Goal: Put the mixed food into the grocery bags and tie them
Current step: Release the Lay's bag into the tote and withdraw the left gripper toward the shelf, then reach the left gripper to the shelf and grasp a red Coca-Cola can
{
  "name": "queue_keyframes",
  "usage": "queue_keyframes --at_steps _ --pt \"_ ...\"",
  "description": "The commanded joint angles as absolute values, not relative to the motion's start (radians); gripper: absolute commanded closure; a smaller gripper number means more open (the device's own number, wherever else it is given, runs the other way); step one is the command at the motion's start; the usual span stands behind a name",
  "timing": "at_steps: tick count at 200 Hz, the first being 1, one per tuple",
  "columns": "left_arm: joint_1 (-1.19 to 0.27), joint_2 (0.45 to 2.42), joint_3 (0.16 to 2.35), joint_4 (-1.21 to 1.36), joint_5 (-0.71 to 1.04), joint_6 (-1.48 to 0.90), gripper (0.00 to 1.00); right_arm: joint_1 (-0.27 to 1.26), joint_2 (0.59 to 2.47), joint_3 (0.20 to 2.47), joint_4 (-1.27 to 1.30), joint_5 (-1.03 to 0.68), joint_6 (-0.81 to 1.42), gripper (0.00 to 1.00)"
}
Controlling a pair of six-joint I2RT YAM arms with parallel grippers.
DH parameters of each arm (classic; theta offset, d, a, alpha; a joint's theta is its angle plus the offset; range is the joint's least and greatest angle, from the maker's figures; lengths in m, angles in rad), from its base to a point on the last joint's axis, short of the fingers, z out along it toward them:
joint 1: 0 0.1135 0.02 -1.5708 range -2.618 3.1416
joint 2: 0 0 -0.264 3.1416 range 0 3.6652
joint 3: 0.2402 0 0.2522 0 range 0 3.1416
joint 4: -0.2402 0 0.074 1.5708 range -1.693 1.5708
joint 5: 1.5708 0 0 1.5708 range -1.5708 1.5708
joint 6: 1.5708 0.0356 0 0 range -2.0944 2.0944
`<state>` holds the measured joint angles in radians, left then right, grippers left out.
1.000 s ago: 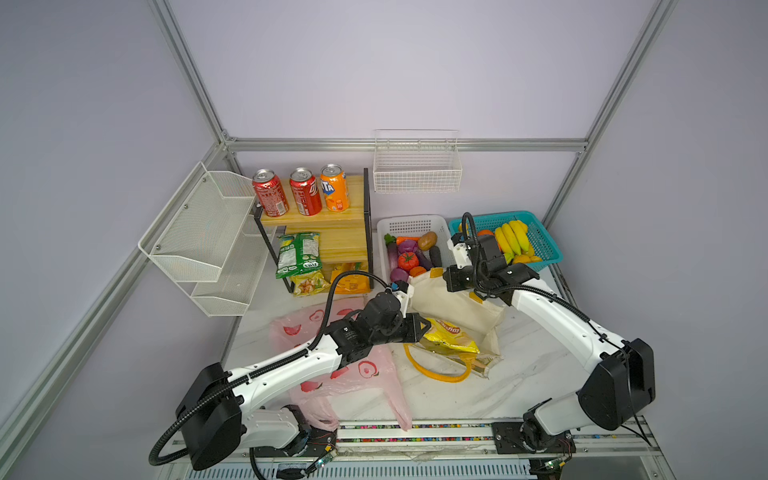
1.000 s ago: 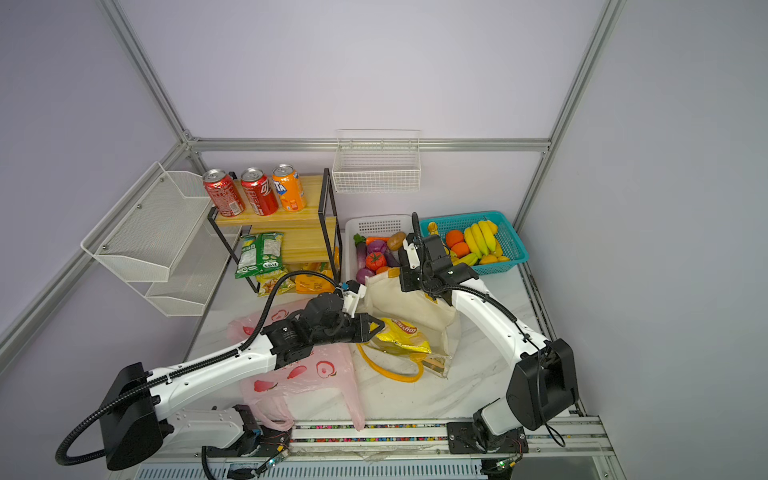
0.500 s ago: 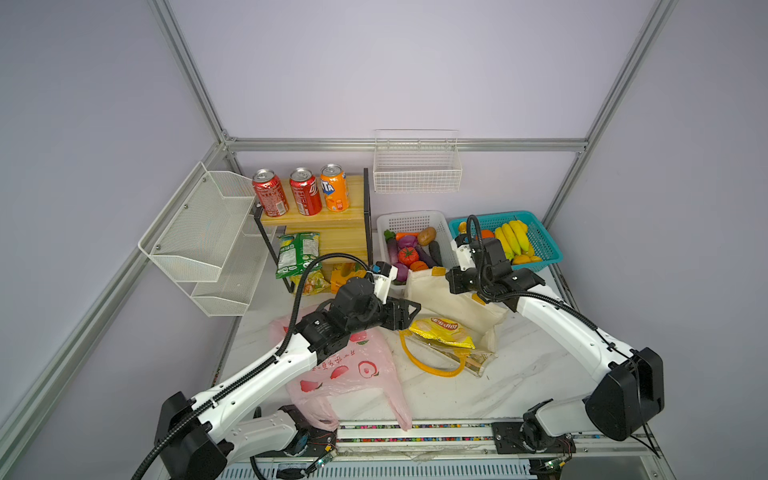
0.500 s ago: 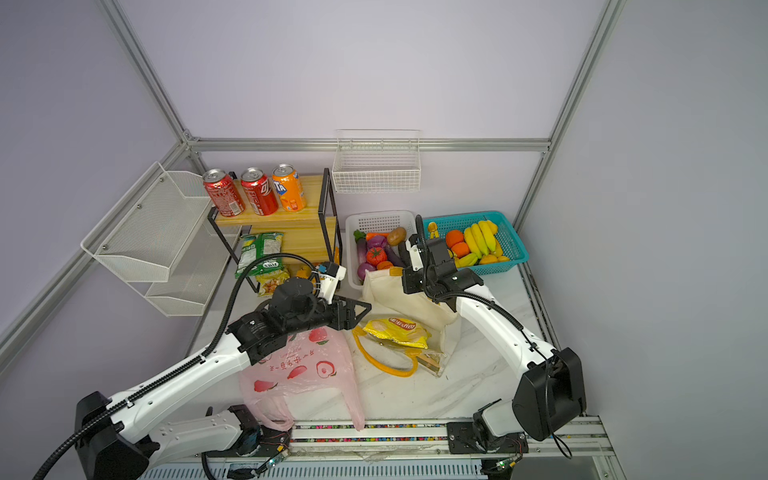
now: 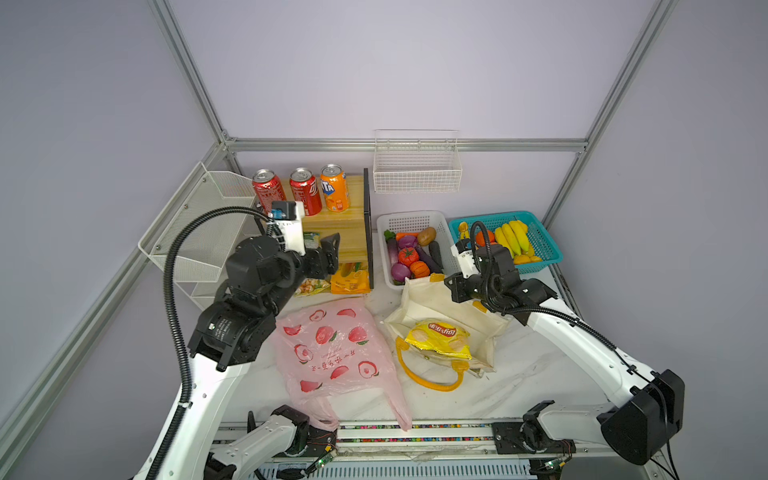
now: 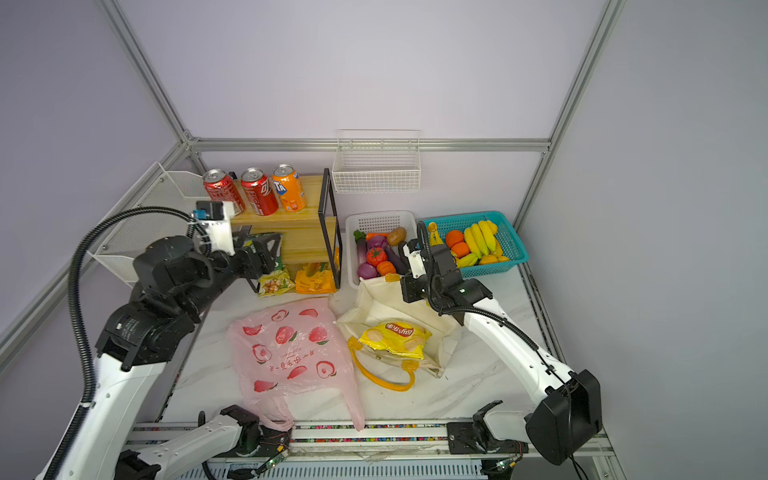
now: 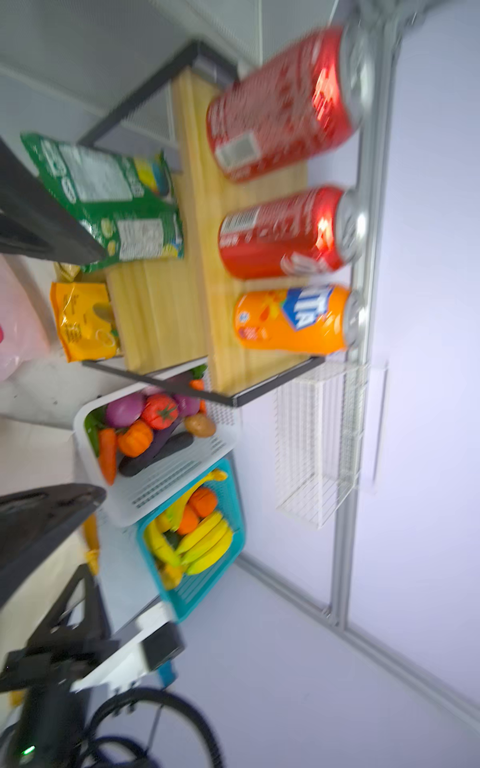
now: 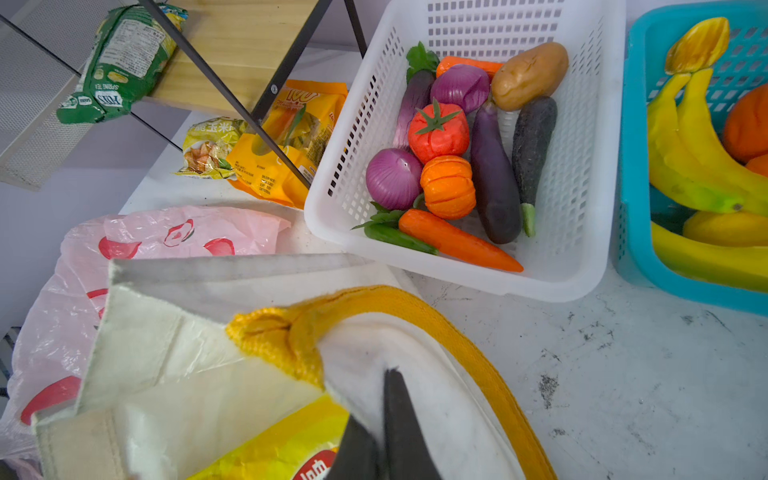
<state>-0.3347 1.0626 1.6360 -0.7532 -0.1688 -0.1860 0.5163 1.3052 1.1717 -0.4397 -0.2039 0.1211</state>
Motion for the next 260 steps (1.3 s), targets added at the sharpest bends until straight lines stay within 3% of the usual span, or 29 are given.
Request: queue_keyframes --at_steps 1,37,89,196,260 --pt "-0.222 1.167 1.818 -0.888 -0.184 -0.091 0.19 0.52 1.289 1.168 -0.374 -0.242 0.106 0.93" --pt "-0.016 1.318 2.017 -0.933 -0.094 -0.095 0.19 0.52 1.285 1.174 -0.373 -0.237 0.098 0.93" --pt "0.17 1.555 2.251 -0.979 0.034 -0.121 0.18 0.52 1.286 1.176 -0.371 -0.232 0.088 0.94" --pt "0.222 1.731 2.391 -0.955 0.201 -0.12 0.13 0.523 1.299 1.173 -0.373 -0.224 0.083 0.94" --pt "0.222 1.81 2.452 -0.913 0.197 -0.118 0.09 0.522 1.304 1.171 -0.377 -0.218 0.079 0.94"
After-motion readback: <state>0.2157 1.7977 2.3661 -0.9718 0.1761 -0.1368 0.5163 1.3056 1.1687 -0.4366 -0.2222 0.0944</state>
